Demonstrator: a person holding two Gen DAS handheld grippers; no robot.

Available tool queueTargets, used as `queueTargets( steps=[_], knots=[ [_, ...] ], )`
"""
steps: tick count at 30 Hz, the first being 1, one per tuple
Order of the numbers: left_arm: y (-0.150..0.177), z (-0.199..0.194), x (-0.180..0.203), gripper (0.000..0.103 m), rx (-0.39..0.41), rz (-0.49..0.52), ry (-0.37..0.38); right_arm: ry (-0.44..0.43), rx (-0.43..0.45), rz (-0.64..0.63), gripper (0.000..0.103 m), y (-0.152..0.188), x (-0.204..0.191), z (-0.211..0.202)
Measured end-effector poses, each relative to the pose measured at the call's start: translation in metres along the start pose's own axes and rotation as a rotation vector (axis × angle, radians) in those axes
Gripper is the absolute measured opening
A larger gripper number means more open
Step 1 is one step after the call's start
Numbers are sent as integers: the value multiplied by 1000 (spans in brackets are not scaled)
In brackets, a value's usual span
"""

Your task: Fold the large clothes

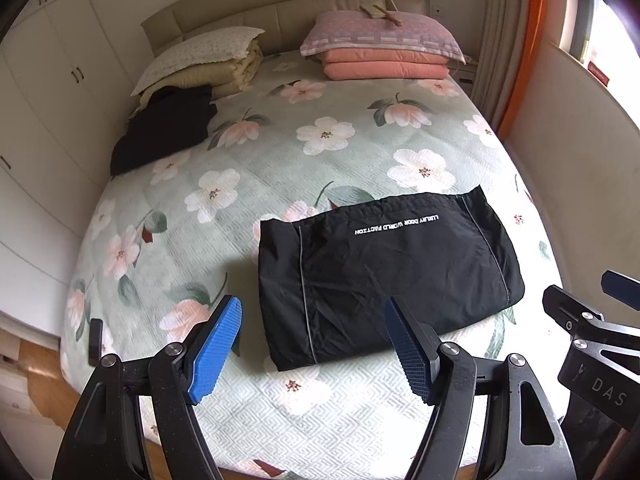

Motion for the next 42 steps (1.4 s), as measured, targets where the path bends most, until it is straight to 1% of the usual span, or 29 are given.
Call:
queueTargets(
  steps=[10, 13, 16, 23, 33, 38, 42],
  knots=[
    [-1, 7, 0, 75, -24, 6, -23, -4, -18, 14, 82, 2, 3, 7],
    [-2, 4, -3, 75, 4, -6, -34, -7, -22, 17, 82, 1, 4, 8],
    [-4, 3, -7, 75, 19, -9, -60, -6, -22, 14, 82, 1, 4, 9],
    [-4, 6, -9, 75, 1, -15, -62, -8, -24, 9, 82, 1, 2, 12],
    [-5, -1, -5, 75, 14, -12, -41, -3, -24, 2, 82, 1, 4, 11],
    [-3, -1, -4, 75, 3, -6, -56, -11, -25, -5, 82, 0, 9, 12],
    [-1, -5, -4, 75, 7, -11, -47, -19, -22, -11, 82, 1, 11, 10]
  ],
)
Point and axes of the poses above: each gripper's, at about its wrist camera, not at the fingertips, and z roughly the way its jaws point, x to its right, y to its underside, the point moved 2 cm from there along z, roughly the way its jaws point, and after that the axes turned 4 degrees about -z, right-handed, at the moved point
